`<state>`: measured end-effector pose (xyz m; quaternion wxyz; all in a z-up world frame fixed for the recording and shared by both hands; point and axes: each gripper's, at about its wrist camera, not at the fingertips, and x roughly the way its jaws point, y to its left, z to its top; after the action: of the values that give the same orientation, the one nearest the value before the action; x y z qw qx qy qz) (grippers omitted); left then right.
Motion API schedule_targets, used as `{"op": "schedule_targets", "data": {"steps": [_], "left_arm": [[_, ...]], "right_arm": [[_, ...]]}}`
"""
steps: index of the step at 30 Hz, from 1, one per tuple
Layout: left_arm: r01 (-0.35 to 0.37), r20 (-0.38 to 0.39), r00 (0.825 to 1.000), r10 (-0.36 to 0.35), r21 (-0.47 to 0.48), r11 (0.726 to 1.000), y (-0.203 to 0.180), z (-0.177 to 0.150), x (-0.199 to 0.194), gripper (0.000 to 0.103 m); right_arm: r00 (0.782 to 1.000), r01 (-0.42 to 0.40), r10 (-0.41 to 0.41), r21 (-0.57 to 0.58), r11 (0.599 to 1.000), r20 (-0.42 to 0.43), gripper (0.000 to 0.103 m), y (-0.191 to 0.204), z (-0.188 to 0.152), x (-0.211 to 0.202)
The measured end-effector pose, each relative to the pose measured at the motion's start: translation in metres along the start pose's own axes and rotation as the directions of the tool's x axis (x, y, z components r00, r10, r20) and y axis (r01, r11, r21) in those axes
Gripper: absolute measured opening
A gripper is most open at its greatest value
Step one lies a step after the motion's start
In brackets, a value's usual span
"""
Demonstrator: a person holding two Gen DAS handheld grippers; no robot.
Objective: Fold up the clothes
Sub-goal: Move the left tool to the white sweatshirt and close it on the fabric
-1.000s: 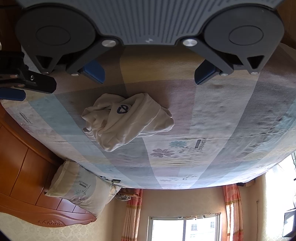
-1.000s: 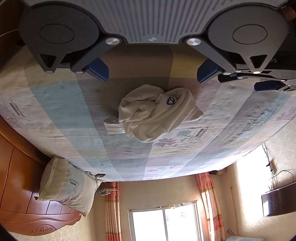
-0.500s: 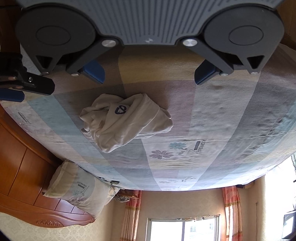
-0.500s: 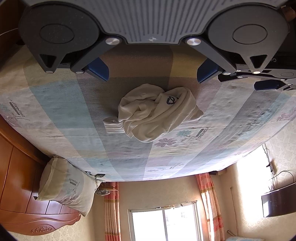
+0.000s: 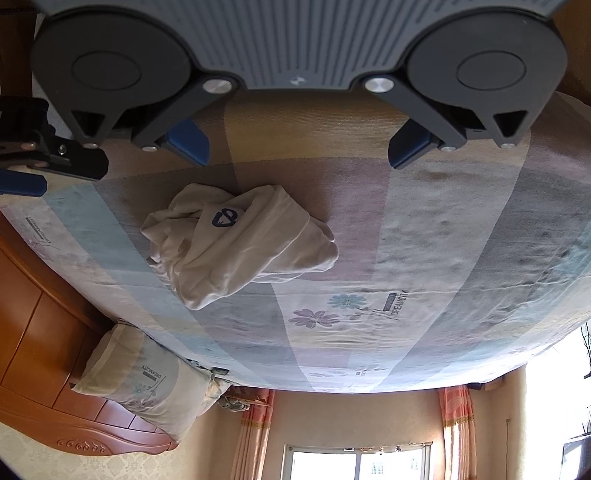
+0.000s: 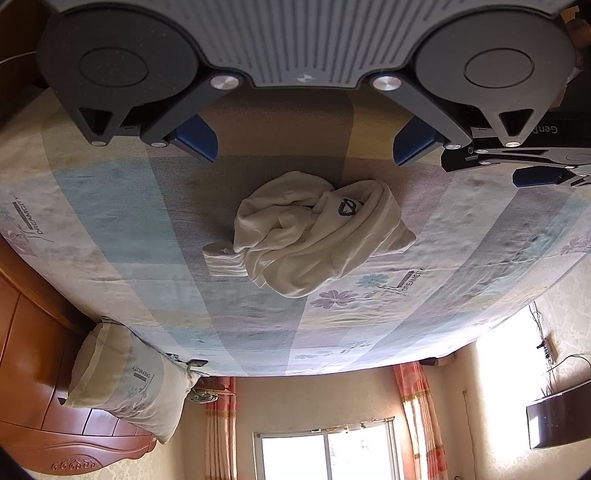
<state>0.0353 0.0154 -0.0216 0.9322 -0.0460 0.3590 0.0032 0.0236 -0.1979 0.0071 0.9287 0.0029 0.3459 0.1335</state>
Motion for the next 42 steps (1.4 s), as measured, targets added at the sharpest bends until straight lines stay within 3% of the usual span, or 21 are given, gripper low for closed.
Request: {"op": "schedule_targets", "data": {"steps": [20, 42], "left_arm": [[0.003, -0.044, 0.999, -0.004, -0.011, 1.000, 0.005, 0.022, 0.039, 0.102], [0.020, -0.125, 0.992, -0.016, 0.030, 0.999, -0.006, 0.055, 0.117, 0.102]], "right_arm": [[0.997, 0.024, -0.024, -0.008, 1.000, -0.077, 0.103, -0.002, 0.022, 0.043], [0.984, 0.048, -0.035, 0.068, 0.997, -0.176, 0.103, -0.033, 0.039, 0.107]]}}
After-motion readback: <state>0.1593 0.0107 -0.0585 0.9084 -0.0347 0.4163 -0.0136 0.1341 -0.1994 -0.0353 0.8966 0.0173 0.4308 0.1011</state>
